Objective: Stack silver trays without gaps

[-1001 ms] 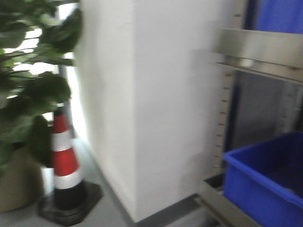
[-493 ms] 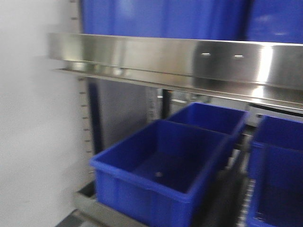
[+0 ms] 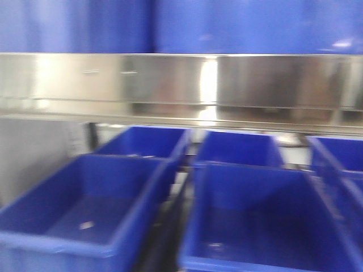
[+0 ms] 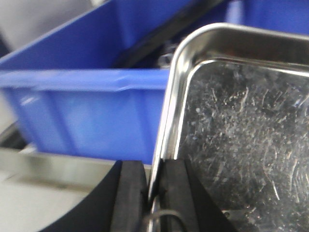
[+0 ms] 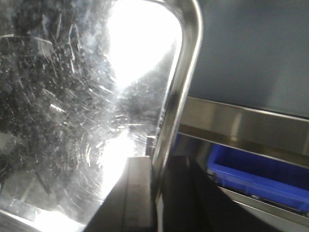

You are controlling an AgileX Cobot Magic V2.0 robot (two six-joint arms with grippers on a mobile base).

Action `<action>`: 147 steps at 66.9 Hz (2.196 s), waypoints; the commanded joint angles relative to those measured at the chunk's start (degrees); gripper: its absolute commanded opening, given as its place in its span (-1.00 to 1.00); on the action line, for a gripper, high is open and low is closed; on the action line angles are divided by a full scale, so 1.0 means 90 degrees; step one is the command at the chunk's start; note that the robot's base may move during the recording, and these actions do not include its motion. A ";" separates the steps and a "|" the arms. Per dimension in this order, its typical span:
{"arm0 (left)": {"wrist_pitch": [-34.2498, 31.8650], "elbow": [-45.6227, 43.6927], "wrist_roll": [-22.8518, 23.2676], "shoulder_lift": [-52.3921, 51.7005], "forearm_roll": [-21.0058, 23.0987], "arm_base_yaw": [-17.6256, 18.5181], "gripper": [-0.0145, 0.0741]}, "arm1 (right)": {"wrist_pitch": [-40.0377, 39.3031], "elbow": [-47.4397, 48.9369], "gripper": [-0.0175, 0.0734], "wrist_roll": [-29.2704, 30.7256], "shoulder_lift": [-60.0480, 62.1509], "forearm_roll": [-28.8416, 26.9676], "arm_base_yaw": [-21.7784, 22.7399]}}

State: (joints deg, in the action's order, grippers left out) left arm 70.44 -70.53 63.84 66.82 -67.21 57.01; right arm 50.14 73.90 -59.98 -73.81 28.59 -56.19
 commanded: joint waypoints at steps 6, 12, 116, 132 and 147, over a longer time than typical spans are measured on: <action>-0.0632 -0.0034 0.0080 0.0053 0.0113 0.0097 -0.71 | -0.2092 0.0082 -0.67 0.0106 0.0027 -0.0088 -0.0119; -0.0632 -0.0034 0.0080 0.0053 0.0113 0.0097 -0.71 | -0.2092 0.0082 -0.67 0.0106 0.0027 -0.0088 -0.0119; -0.1064 -0.0179 -0.0226 0.0053 0.1042 0.0097 -0.71 | -0.0695 0.0082 -0.64 0.0106 0.0017 -0.0071 0.0125; -0.1268 -0.0868 -0.0813 0.0757 0.2074 -0.0056 -0.71 | -0.0343 0.0197 -0.64 0.0353 0.0017 -0.0071 0.1025; -0.1783 -0.1858 -0.1751 0.1782 0.3803 -0.0979 -0.71 | -0.0178 0.0763 -0.64 0.1183 -0.0171 -0.0181 0.1998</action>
State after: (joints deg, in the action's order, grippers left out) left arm 62.98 -84.09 52.59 79.76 -41.23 50.39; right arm 55.10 77.90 -52.77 -74.42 28.49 -40.01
